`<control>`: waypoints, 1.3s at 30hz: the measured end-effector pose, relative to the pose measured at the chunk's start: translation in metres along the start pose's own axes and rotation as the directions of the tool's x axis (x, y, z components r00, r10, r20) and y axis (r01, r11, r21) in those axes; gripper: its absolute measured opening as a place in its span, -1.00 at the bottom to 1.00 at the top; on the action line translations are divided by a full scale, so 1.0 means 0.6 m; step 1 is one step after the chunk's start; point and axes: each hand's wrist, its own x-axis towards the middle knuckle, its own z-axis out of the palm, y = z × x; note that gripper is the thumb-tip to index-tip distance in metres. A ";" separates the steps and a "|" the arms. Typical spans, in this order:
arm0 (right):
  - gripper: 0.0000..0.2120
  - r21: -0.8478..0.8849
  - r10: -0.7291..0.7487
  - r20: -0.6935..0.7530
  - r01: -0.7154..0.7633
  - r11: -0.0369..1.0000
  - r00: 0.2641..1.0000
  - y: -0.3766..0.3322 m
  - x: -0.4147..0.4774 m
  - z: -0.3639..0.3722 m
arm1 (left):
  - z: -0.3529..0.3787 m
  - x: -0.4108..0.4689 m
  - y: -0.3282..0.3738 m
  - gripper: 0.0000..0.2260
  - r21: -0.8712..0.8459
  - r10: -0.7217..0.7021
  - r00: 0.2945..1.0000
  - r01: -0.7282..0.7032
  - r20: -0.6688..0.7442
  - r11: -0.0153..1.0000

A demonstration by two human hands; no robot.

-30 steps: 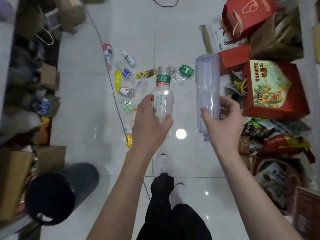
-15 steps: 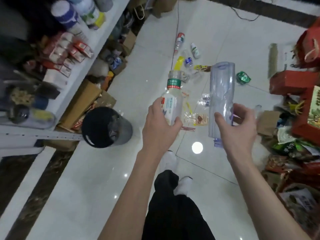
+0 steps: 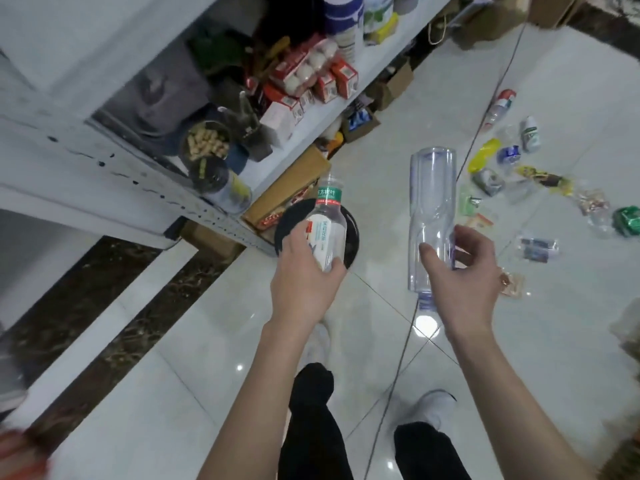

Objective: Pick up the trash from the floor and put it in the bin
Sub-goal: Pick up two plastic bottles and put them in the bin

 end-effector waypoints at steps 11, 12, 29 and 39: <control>-0.53 -0.088 0.090 -0.006 -0.090 0.992 0.996 0.065 -0.022 0.293 | -0.030 0.211 -0.198 -0.41 0.030 0.025 0.997 -0.027 0.067 0.999; -0.54 -0.095 0.100 -0.012 -0.101 0.990 0.995 0.072 -0.018 0.306 | -0.026 0.226 -0.207 -0.43 0.035 0.036 0.996 -0.039 0.079 0.999; -0.49 -0.172 0.136 0.050 -0.125 0.977 0.989 0.092 -0.019 0.421 | -0.053 0.282 -0.278 -0.58 0.002 0.015 0.996 -0.015 0.083 1.000; -0.56 -0.218 0.150 -0.004 -0.147 0.965 0.989 0.126 -0.009 0.370 | -0.020 0.264 -0.251 -0.59 0.023 0.016 0.995 -0.018 0.101 1.000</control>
